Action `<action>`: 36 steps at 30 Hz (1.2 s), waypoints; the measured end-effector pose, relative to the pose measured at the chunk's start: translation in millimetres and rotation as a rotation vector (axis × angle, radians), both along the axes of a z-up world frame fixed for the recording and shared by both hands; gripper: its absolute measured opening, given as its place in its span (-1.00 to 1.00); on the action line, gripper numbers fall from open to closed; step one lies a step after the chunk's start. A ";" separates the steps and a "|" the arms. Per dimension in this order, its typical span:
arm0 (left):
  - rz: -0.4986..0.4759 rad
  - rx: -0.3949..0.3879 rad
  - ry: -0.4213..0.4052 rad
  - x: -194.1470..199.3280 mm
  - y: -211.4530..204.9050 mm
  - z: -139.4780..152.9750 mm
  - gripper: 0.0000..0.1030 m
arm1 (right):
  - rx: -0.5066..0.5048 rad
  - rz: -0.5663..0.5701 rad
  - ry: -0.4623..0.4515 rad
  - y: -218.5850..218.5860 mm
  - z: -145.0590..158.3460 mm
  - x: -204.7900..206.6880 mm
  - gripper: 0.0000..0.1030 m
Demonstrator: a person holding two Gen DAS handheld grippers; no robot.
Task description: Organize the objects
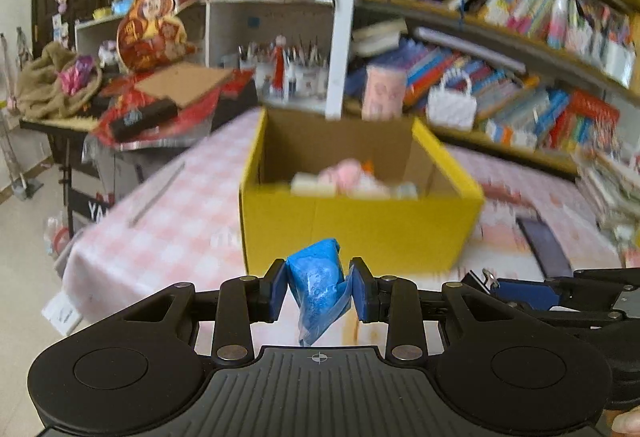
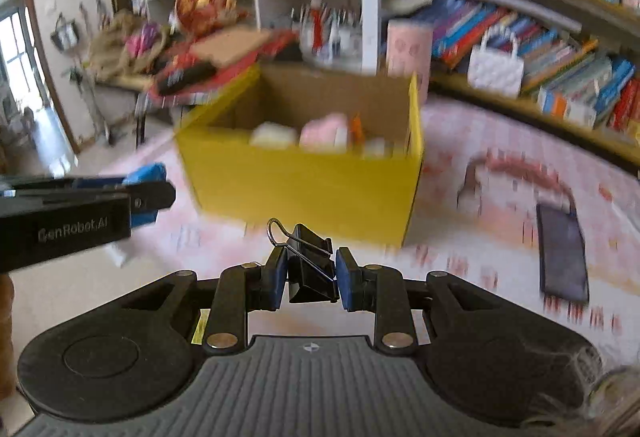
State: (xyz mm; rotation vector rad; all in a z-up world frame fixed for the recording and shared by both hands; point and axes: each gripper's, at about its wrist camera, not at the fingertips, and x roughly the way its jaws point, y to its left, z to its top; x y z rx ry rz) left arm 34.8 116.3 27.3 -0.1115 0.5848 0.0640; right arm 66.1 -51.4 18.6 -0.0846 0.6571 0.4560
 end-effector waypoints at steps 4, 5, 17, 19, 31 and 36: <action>0.027 -0.010 -0.058 35.7 0.9 18.8 -0.38 | 0.040 -0.030 -0.088 1.8 22.5 47.5 -0.52; 0.032 -0.007 -0.065 46.6 0.7 20.9 -0.38 | 0.044 -0.033 -0.106 2.6 26.3 59.3 -0.52; 0.163 0.038 0.073 141.4 -0.4 -20.0 -0.37 | -0.051 0.093 -0.023 31.1 -22.5 176.9 -0.52; 0.186 0.044 0.099 147.6 0.5 -27.5 -0.36 | -0.084 0.117 -0.041 34.9 -29.8 180.3 -0.51; 0.222 0.079 0.002 130.0 -15.2 -9.1 0.52 | 0.036 0.113 -0.104 10.9 -6.1 170.7 -0.27; 0.167 0.082 -0.108 97.6 -24.0 19.2 0.65 | 0.100 -0.017 -0.172 -20.0 21.5 129.4 -0.22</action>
